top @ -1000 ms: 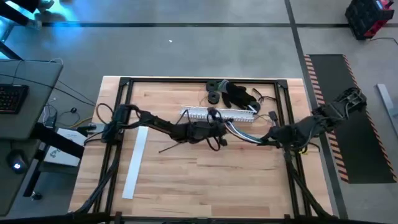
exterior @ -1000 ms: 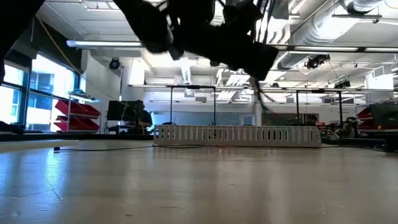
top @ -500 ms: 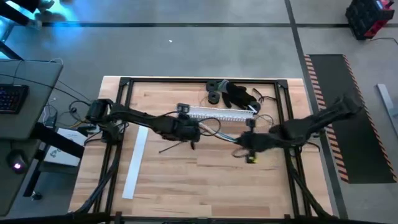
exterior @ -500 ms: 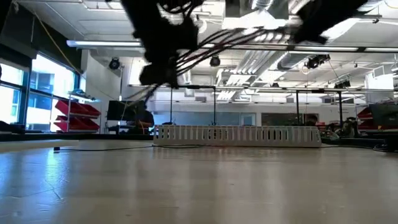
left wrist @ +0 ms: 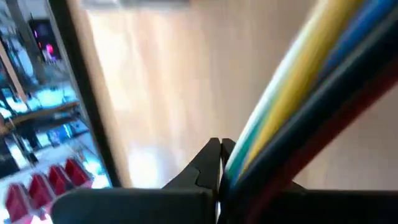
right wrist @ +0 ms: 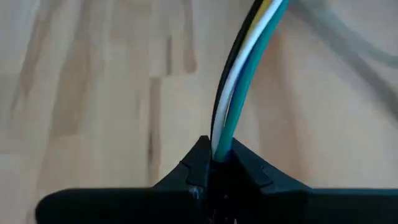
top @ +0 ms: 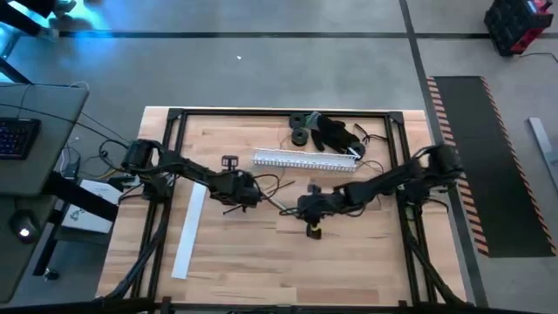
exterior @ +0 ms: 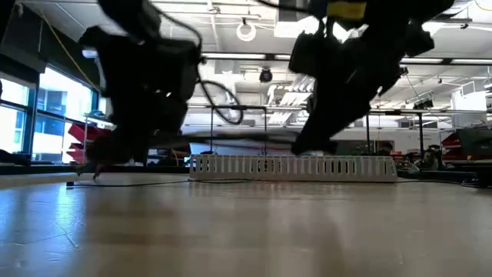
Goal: Ziptie cables
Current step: Wrap the cable wire using a black zip tie
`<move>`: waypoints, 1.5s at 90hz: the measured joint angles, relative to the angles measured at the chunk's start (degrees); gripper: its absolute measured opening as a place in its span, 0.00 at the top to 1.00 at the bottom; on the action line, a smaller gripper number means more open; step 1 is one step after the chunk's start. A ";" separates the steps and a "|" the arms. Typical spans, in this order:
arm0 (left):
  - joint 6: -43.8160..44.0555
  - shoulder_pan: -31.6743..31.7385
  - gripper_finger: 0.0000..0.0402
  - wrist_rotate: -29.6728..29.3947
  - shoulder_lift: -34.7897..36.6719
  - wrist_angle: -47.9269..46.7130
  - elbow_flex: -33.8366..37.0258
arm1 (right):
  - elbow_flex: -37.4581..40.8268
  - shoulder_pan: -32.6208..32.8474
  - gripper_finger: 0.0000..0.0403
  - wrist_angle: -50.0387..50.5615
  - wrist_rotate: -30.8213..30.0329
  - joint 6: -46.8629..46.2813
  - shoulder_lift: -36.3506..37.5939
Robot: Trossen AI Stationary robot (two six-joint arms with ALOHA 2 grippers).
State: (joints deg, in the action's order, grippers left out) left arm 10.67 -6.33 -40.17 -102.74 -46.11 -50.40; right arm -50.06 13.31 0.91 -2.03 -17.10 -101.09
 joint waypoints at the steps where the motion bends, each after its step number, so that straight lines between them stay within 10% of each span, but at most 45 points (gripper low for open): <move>1: 0.20 0.03 1.00 0.63 0.00 0.80 0.57 | -0.04 -0.03 0.96 0.02 0.34 -0.07 -0.44; 58: 12.07 5.49 0.71 11.24 18.51 -6.94 5.15 | -0.15 -0.95 0.96 -1.28 7.27 -3.63 -5.32; 99: 25.80 -1.34 0.74 28.44 28.80 -4.42 6.77 | 0.11 -1.53 0.96 0.25 6.66 -3.01 -5.36; 135: 37.76 -12.33 0.89 28.22 21.46 21.48 17.59 | 0.20 -1.63 0.96 0.30 6.72 -0.39 -5.30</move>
State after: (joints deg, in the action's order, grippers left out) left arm 48.43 -18.66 -11.95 -81.28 -24.63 -32.81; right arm -49.87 11.68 1.21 4.69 -17.50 -106.39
